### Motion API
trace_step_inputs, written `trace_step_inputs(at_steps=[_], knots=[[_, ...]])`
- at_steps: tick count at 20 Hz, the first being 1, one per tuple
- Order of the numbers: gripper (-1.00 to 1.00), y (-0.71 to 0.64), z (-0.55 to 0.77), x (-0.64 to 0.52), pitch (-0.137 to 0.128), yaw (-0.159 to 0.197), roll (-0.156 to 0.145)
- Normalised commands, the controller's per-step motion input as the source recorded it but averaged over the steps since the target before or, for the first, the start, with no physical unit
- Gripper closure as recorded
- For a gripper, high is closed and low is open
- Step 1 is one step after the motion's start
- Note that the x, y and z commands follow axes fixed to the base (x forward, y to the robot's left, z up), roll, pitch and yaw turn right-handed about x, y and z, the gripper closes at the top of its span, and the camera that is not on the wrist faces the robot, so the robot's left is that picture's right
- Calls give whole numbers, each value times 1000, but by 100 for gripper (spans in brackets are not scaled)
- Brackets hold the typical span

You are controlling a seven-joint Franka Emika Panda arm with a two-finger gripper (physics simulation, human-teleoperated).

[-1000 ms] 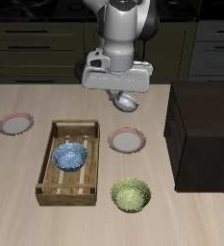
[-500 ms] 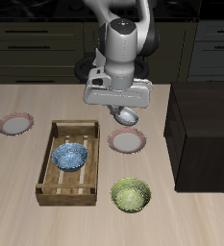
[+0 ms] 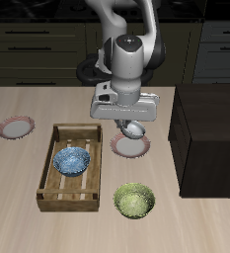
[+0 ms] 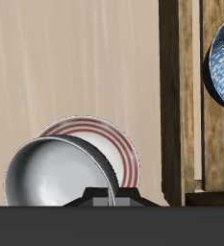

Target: Place the white bowl onto the plate that is in the table center

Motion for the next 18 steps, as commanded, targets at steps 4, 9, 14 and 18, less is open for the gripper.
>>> trace_step_inputs(at_steps=[4,9,14,18], knots=[[100,-15,-193,15,29,-6,-1],[100,-11,-350,71,47,21,-5],[100,99,-320,-14,50,49,6],[-100,78,-211,-62,71,64,-8]])
